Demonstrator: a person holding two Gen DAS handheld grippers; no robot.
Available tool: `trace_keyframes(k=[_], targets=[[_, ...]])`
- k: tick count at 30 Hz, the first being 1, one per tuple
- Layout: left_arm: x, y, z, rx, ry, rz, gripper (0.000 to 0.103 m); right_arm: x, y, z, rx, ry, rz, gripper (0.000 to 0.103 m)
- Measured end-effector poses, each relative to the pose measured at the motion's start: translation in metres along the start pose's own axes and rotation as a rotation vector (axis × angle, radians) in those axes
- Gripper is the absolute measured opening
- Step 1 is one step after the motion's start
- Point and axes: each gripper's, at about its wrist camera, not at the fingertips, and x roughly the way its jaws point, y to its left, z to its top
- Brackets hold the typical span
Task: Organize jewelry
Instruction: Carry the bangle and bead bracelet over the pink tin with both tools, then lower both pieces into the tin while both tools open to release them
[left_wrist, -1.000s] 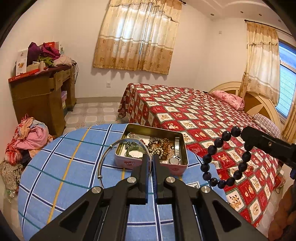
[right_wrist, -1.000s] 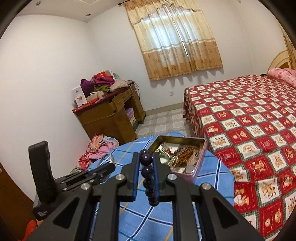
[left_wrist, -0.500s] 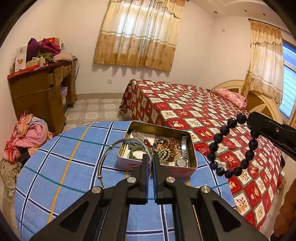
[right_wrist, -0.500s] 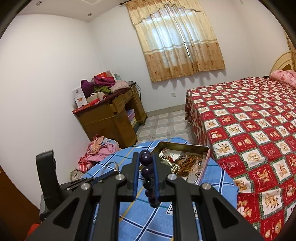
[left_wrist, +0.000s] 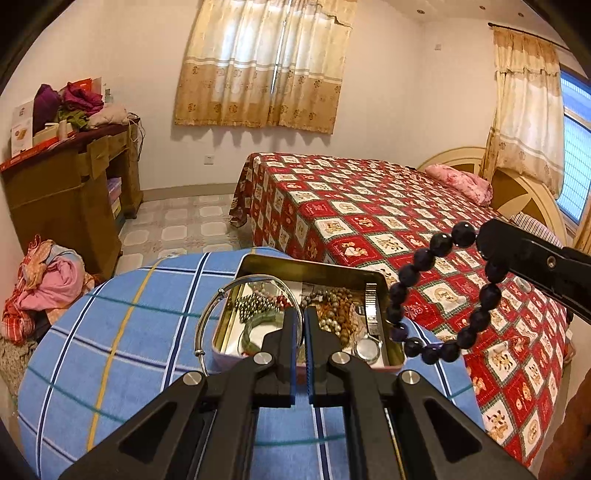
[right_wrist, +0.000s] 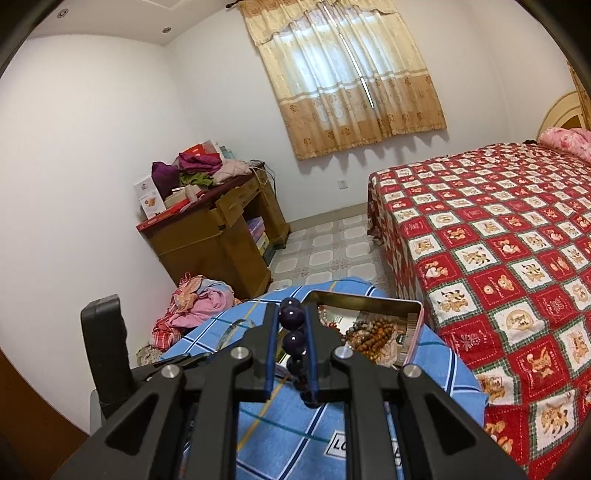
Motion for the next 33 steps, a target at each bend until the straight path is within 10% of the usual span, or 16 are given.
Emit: trace_keyframes(k=[33], targets=[[0.089, 0.007, 0.004, 0.037, 0.118, 0.12, 0.002, 0.1, -0.067, -0.008, 0.182, 0.1, 0.01, 0.016]])
